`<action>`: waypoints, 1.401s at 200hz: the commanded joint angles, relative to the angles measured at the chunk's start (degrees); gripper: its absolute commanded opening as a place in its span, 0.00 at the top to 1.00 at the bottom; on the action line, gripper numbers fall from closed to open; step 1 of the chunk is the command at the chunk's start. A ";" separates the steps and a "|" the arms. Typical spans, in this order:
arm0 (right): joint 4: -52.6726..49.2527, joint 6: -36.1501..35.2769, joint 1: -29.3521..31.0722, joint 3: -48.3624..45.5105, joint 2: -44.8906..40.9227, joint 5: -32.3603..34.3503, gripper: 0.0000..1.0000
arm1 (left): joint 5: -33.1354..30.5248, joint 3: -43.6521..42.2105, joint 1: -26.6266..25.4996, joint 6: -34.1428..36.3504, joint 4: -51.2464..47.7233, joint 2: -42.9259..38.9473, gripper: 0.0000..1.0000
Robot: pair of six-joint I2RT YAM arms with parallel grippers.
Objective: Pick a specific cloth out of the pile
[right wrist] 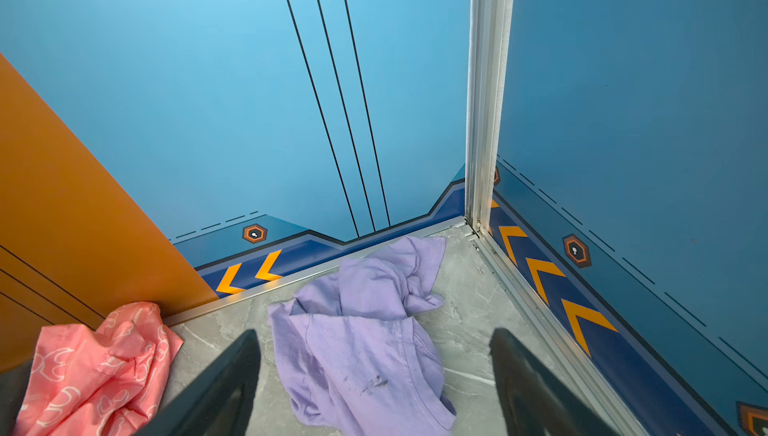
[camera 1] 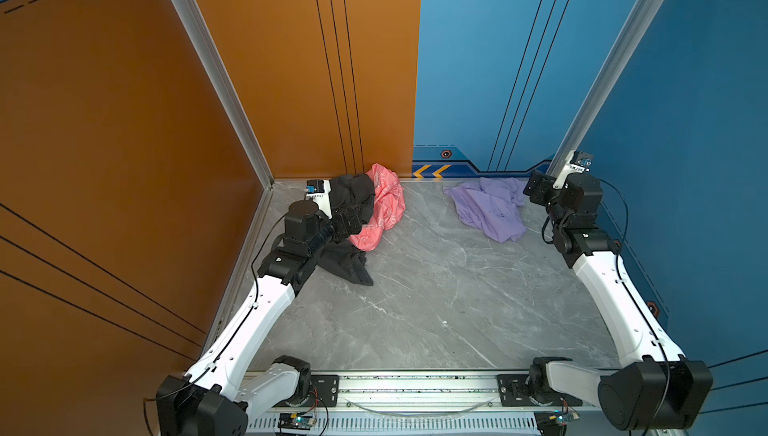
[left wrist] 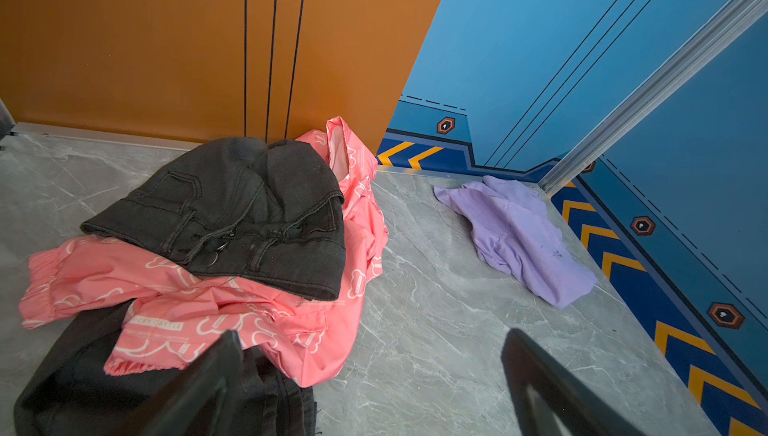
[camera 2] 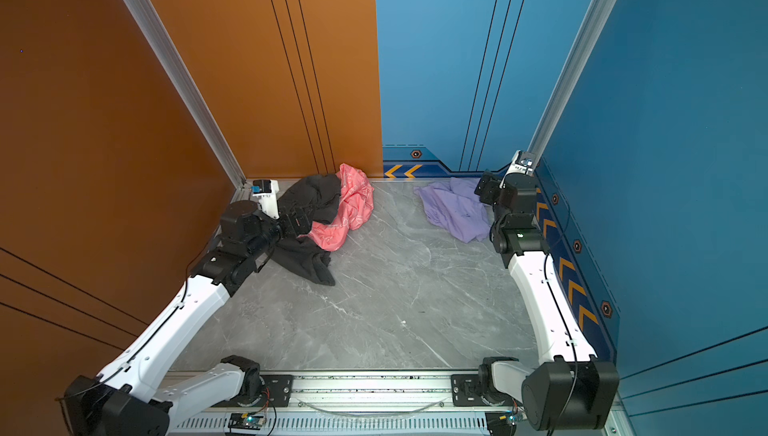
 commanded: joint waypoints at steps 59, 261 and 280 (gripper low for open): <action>3.36 -3.09 1.14 -10.26 -0.24 -3.68 0.07 | -7.03 -12.69 0.63 6.22 11.05 -2.30 0.02; 35.86 -14.84 0.59 -36.00 15.87 -18.12 0.00 | -15.70 -29.96 10.36 23.10 47.41 22.05 0.02; 37.49 -13.89 0.11 -36.44 16.03 -17.81 0.00 | -14.61 -30.55 11.90 21.75 51.97 25.42 0.02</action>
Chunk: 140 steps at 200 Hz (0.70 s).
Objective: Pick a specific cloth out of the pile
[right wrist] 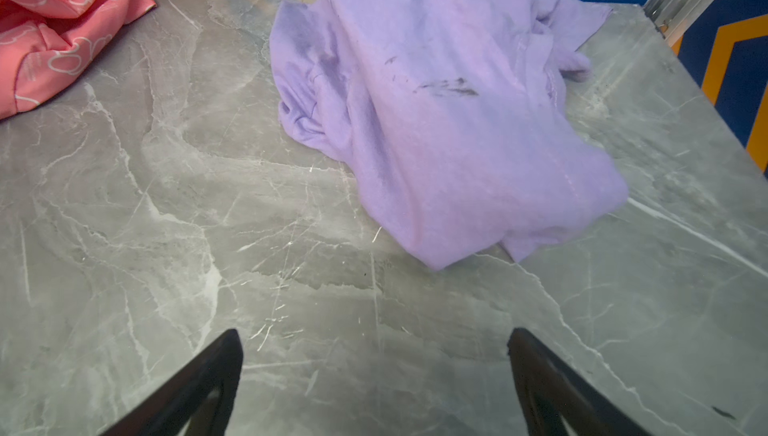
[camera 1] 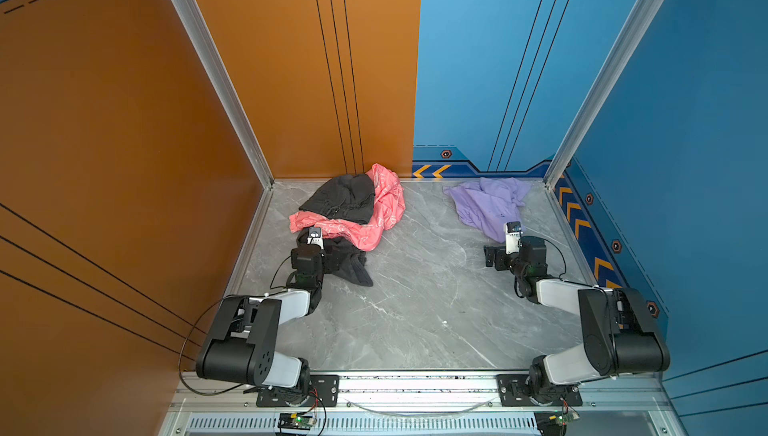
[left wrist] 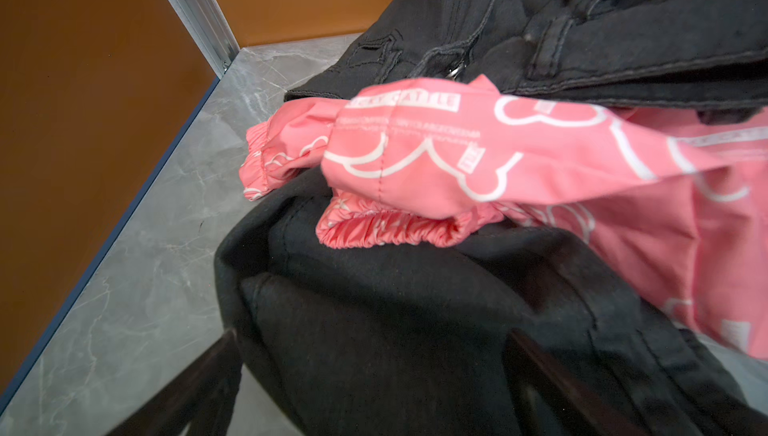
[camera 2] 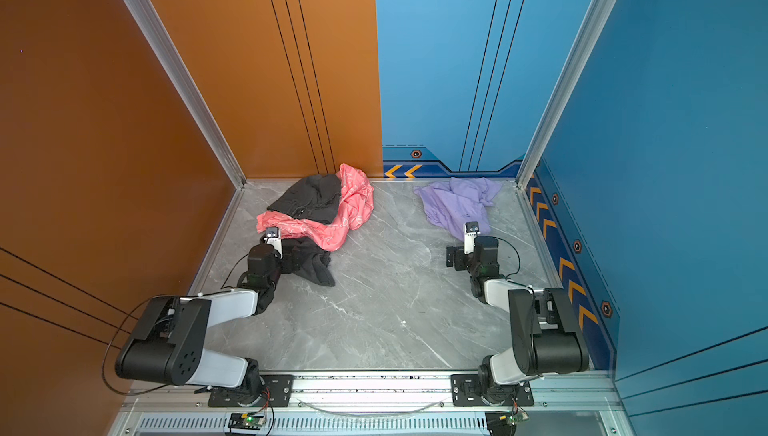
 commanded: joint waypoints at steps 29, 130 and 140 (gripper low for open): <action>15.89 3.38 -1.66 -5.00 0.44 4.08 0.00 | 6.23 -0.79 3.81 -0.78 10.02 4.40 0.02; 21.72 4.75 -1.32 -7.42 2.73 8.88 0.00 | 9.65 -1.79 4.93 -1.13 12.87 5.09 0.02; 22.22 4.68 -1.32 -7.53 2.86 8.94 0.00 | 9.45 -1.80 4.77 -1.04 12.87 5.04 0.02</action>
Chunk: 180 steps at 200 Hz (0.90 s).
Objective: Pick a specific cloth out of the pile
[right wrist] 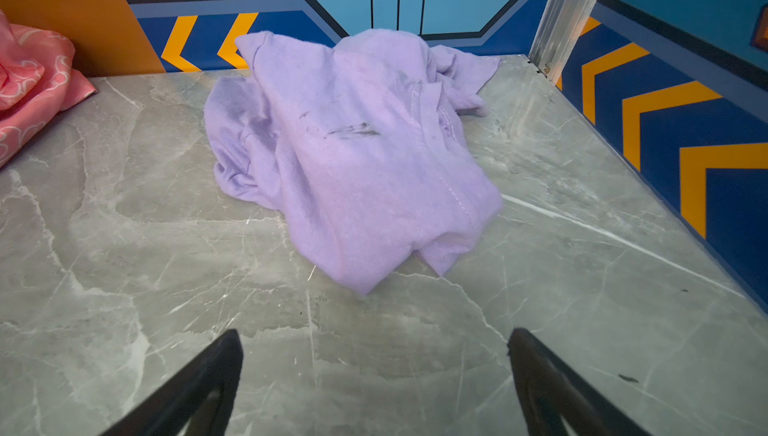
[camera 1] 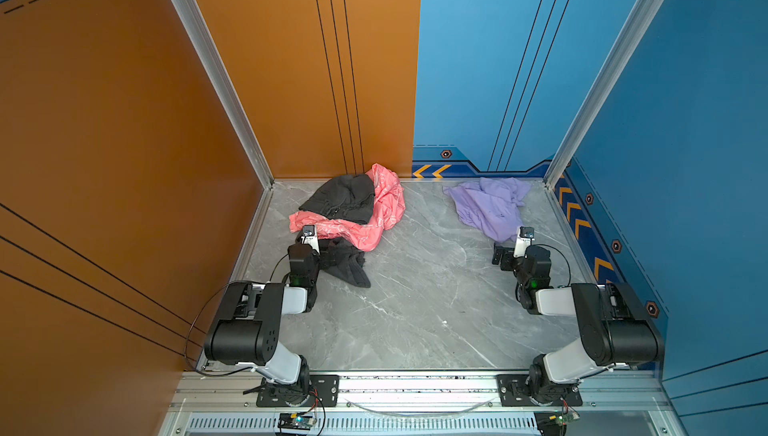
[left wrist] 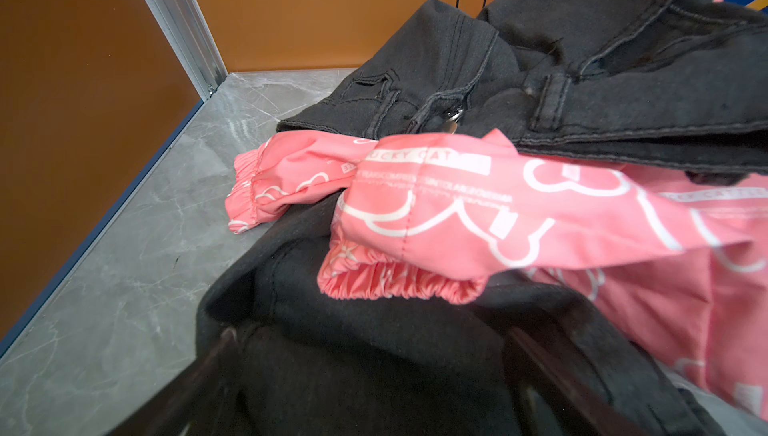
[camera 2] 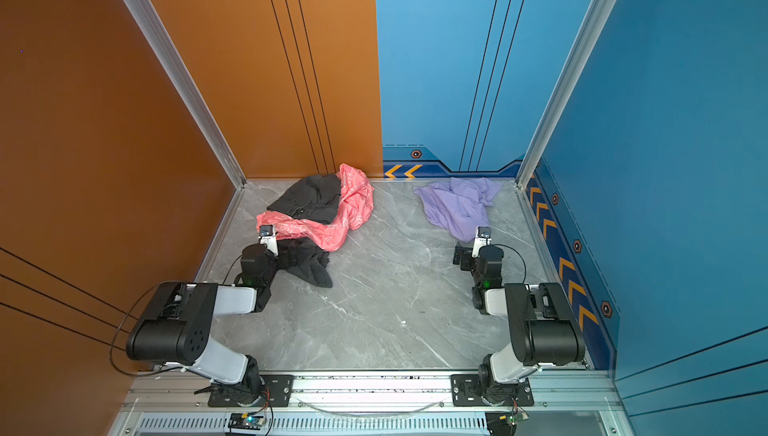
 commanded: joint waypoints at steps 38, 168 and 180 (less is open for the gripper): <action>1.84 0.78 0.34 0.21 0.17 1.25 0.00 | 0.37 -0.86 -0.13 -0.04 1.66 0.44 0.02; 2.01 0.66 0.52 0.12 0.13 1.35 0.00 | 1.07 -0.54 0.29 -0.28 1.66 0.79 0.02; 2.01 0.66 0.52 0.12 0.17 1.28 0.00 | 1.38 -0.65 0.56 -0.34 1.66 0.73 0.02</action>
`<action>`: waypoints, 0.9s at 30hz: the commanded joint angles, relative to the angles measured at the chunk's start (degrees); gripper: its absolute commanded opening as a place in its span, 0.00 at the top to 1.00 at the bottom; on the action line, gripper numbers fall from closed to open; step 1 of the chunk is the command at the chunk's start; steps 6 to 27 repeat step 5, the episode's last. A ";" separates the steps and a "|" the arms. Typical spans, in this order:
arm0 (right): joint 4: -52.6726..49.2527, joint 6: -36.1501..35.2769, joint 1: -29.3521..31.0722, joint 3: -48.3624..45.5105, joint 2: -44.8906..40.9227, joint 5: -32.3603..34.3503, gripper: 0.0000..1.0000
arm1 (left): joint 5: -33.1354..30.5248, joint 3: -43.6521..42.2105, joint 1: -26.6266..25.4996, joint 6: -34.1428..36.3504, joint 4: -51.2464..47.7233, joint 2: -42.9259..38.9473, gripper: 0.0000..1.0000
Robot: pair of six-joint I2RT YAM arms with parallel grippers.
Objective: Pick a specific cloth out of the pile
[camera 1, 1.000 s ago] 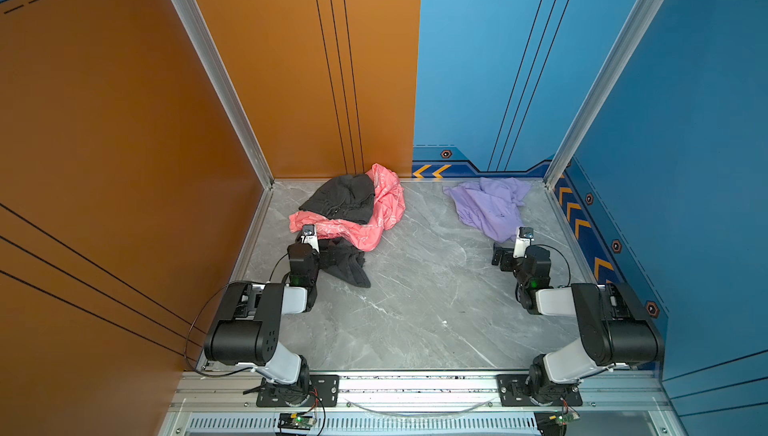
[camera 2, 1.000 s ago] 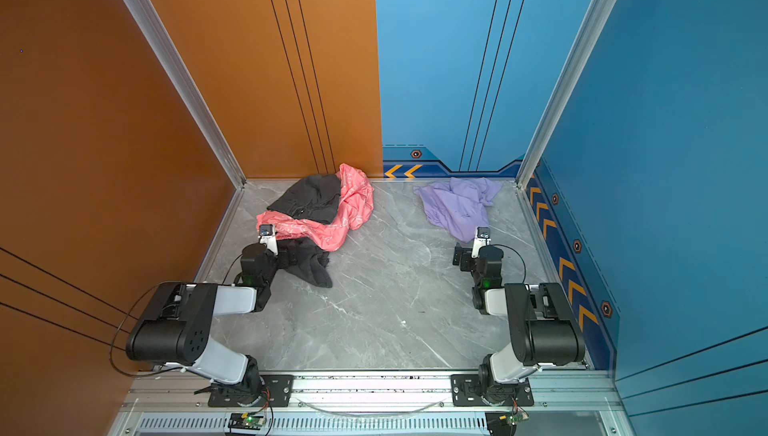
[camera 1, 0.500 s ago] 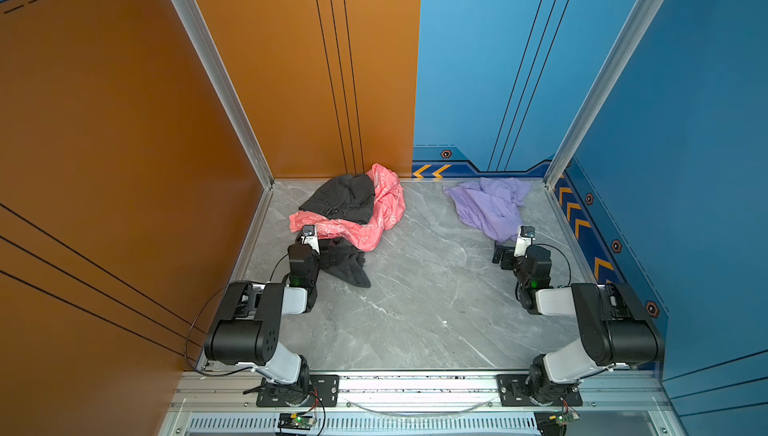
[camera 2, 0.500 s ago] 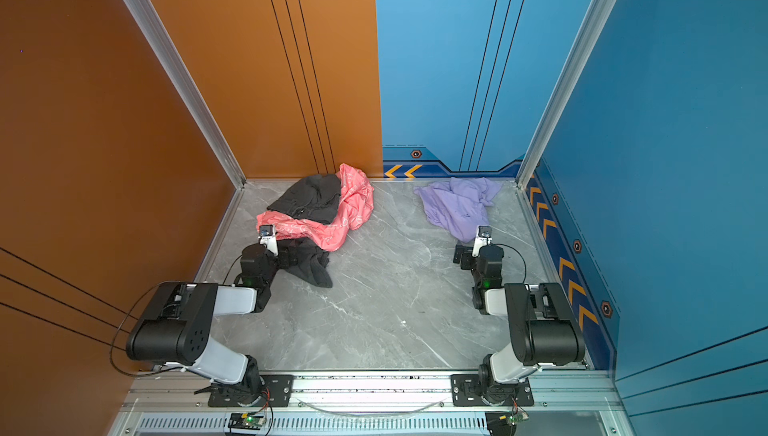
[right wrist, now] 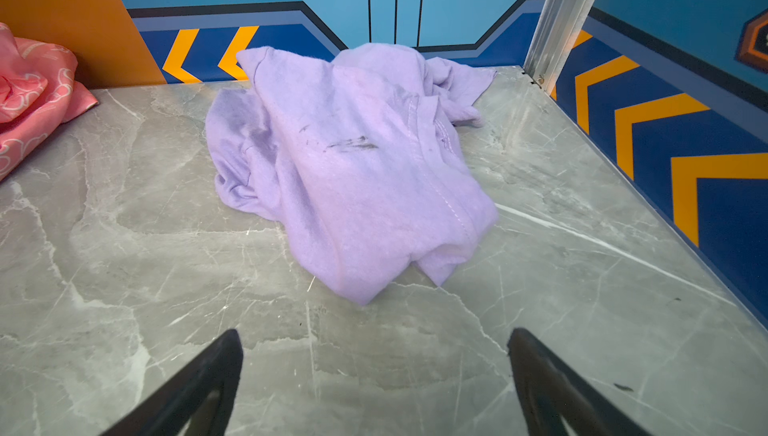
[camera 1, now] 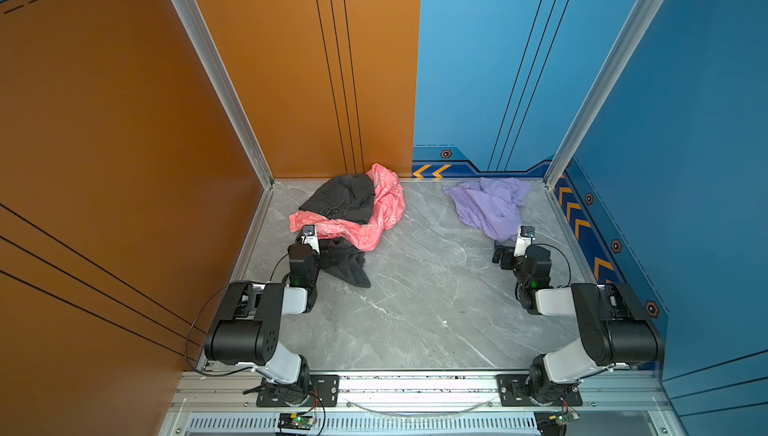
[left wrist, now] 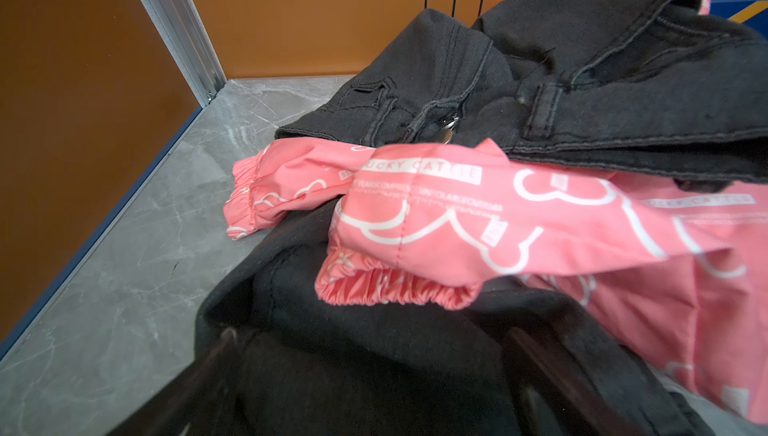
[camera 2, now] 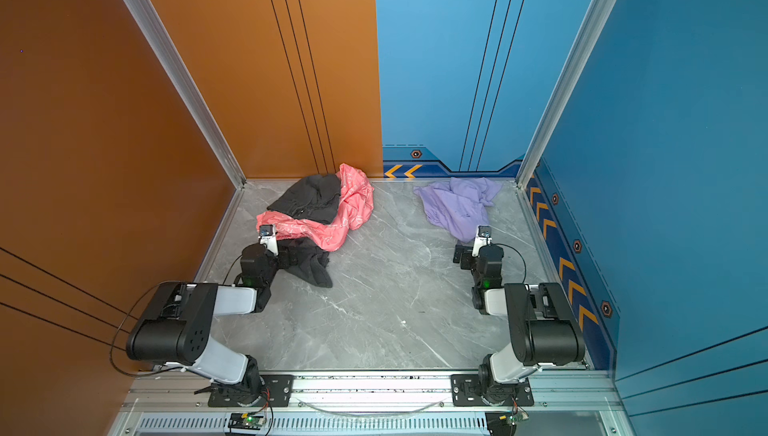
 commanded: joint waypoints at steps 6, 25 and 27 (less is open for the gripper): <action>0.77 0.62 0.23 0.17 0.18 0.91 0.00 | 1.17 -0.66 0.53 -0.35 0.79 0.45 0.02; 0.77 0.62 0.23 0.17 0.18 0.91 0.00 | 1.17 -0.66 0.53 -0.35 0.79 0.45 0.02; 0.77 0.62 0.23 0.17 0.18 0.91 0.00 | 1.17 -0.66 0.53 -0.35 0.79 0.45 0.02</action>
